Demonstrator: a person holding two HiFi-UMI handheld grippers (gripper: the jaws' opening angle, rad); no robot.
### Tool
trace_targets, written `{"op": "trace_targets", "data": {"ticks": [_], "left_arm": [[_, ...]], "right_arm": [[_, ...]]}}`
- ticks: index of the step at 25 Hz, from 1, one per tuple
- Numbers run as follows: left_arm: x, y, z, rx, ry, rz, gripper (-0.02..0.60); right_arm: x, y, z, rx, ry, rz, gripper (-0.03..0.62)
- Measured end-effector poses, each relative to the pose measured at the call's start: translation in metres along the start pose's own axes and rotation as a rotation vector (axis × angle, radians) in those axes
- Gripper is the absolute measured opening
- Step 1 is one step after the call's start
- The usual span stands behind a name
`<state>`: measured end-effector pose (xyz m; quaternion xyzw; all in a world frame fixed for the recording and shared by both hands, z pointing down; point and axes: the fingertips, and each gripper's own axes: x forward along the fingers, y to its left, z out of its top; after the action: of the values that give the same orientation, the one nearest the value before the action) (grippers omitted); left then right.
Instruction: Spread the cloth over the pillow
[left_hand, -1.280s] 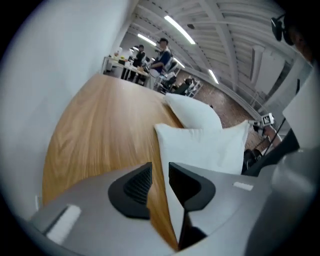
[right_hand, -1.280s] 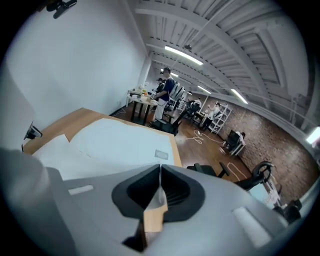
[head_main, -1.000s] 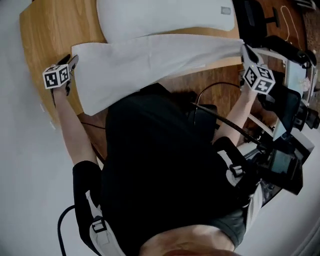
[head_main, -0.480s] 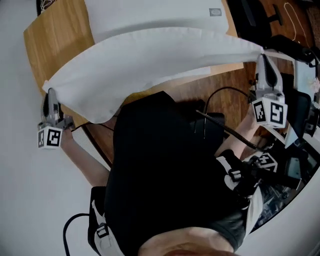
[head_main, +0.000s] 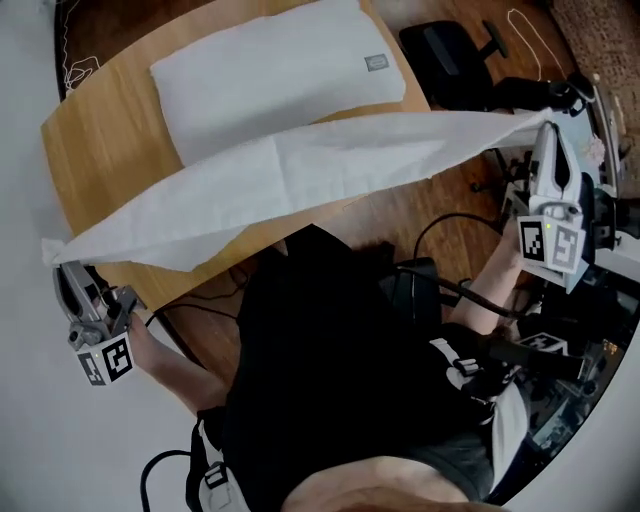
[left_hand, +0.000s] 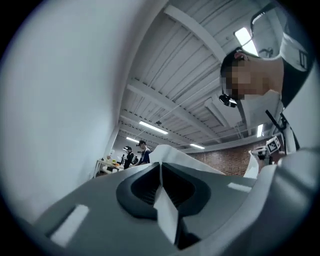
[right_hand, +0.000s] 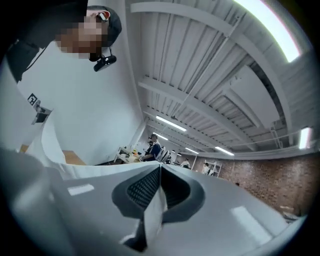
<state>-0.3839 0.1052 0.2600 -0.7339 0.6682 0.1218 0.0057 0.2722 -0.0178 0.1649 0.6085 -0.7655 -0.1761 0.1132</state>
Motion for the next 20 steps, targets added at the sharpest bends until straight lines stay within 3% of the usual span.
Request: {"op": "trace_targets", "data": {"ticks": [5, 8, 11, 14, 17, 20], "left_arm": [[0.026, -0.01, 0.009, 0.067, -0.035, 0.058, 0.017], [0.046, -0.018, 0.006, 0.073, -0.04, 0.121, 0.017], [0.065, -0.041, 0.025, 0.21, -0.078, 0.227, 0.017], [0.087, -0.058, 0.039, 0.266, -0.122, 0.305, 0.017], [0.125, -0.065, 0.062, 0.381, -0.16, 0.318, 0.017], [0.197, -0.019, 0.031, 0.403, -0.101, 0.261, 0.017]], "right_arm": [[0.048, -0.011, 0.013, -0.028, -0.099, 0.029, 0.012], [0.089, -0.019, -0.007, -0.001, -0.092, 0.07, 0.012], [0.121, -0.051, -0.005, 0.047, -0.174, 0.049, 0.012], [0.167, -0.077, -0.013, 0.073, -0.229, 0.069, 0.012], [0.206, -0.111, 0.006, 0.092, -0.39, 0.018, 0.011], [0.289, -0.12, -0.016, 0.089, -0.429, 0.031, 0.012]]}}
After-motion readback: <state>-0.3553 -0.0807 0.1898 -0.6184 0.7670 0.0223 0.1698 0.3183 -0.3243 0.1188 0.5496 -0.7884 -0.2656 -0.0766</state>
